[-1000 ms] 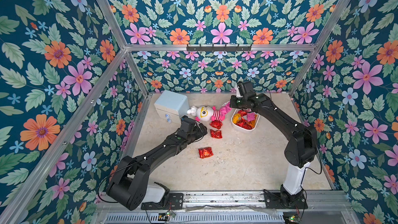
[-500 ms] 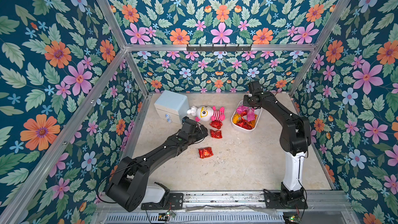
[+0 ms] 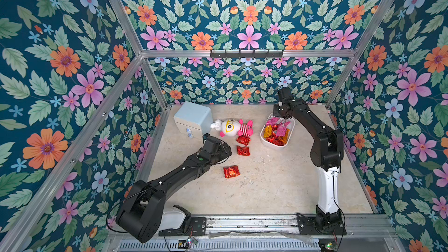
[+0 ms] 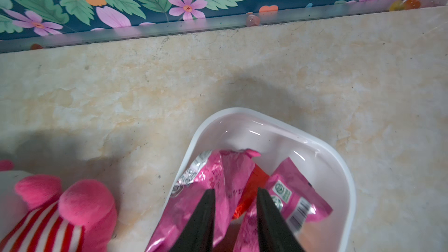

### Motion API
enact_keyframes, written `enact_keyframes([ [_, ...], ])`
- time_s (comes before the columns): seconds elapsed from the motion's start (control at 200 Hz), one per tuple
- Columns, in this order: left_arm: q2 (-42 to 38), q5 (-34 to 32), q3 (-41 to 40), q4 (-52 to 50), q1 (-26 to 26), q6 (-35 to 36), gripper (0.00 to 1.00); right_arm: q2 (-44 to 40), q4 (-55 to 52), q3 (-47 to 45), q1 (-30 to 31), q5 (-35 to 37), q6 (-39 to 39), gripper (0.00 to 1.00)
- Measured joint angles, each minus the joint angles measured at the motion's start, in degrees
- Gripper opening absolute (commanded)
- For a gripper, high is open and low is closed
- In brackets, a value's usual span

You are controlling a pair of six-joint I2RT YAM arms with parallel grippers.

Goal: Put the tea bags into the storage box
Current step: Place the tea bag in the storage box, then pick up the tea bag from the center of the board.

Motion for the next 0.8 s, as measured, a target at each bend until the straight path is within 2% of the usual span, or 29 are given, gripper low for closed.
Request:
enact_keyframes([
  [0.12, 0.0, 0.0, -1.0, 1.2, 0.0, -0.5, 0.99, -6.0, 0.8, -5.9, 3.4, -1.4, 0.7, 0.52],
  [0.29, 0.0, -0.7, -1.3, 2.4, 0.2, -1.3, 0.99, -12.6, 3.3, -16.0, 12.1, -5.0, 2.6, 0.63],
  [0.43, -1.1, -1.4, -2.2, 2.8, 1.0, -1.6, 0.99, -15.5, 6.3, -22.8, 16.7, -9.2, 6.9, 0.64],
  [0.615, -4.0, -2.3, -4.5, 2.9, 2.6, -2.8, 0.99, -15.8, 12.0, -30.9, 18.0, -14.2, 14.4, 0.64],
  [0.8, -6.2, -3.0, -6.0, 2.7, 2.9, -3.1, 0.99, -12.8, 16.4, -34.0, 18.1, -19.1, 18.5, 0.62],
])
